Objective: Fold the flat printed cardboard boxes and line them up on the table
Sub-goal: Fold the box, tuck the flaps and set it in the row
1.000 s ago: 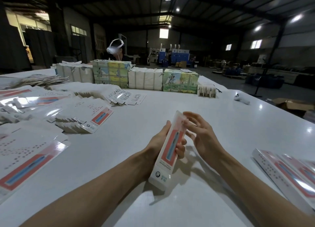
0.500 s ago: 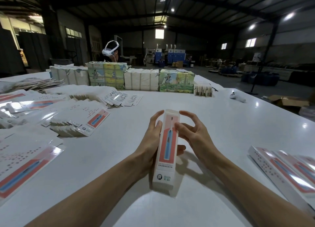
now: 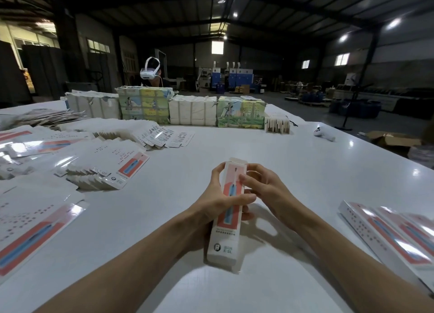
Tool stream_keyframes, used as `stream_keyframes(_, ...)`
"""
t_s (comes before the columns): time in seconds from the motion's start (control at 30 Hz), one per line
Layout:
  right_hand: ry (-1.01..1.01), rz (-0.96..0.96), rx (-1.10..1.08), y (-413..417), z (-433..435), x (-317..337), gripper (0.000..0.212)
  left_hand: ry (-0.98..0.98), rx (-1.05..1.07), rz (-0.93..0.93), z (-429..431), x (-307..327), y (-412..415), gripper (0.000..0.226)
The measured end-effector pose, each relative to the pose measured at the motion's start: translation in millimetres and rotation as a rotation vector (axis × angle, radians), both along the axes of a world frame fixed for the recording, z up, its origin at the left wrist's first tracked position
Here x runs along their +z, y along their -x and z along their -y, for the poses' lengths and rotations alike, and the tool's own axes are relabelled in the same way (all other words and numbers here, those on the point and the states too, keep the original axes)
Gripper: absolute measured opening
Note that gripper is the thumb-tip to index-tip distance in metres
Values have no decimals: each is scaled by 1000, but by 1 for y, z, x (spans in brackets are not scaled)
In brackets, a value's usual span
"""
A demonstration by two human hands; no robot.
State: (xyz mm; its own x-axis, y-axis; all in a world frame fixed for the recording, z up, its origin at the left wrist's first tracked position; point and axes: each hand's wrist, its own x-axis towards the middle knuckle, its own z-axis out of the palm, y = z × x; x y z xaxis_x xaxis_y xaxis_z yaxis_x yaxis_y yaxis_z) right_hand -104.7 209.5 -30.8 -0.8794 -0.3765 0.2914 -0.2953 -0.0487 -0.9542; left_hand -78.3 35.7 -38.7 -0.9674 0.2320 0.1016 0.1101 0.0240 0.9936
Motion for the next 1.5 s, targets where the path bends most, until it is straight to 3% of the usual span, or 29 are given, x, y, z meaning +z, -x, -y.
stream_keyframes(0.13, 35, 32, -32, 2, 6, -4, 37, -31, 7, 37, 2, -4, 2, 102)
stream_keyframes(0.3, 161, 148, -225, 6, 4, -4, 32, 23, -99, 57, 5, -2, 0, 103)
stream_keyframes(0.4, 108, 109, -258, 8, 0, -4, 23, 30, -173, 36, 4, -4, -1, 97)
stream_keyframes(0.67, 37, -55, -293, 8, -5, 1, 26, 50, -166, 38, 4, -7, 3, 87)
stream_keyframes(0.77, 67, -33, -258, 6, -6, 5, 25, 66, -147, 25, 3, -7, 4, 88)
stream_keyframes(0.93, 201, 174, -169, 0, -3, 12, 35, 106, -142, 9, 4, -6, 3, 87)
stream_keyframes(1.1, 269, 306, -150, 2, -8, 12, 21, 174, -145, -19, 1, -7, 2, 89)
stream_keyframes(1.5, 254, 257, -155, 0, -11, 16, 17, 145, -129, -78, 0, -8, 3, 103)
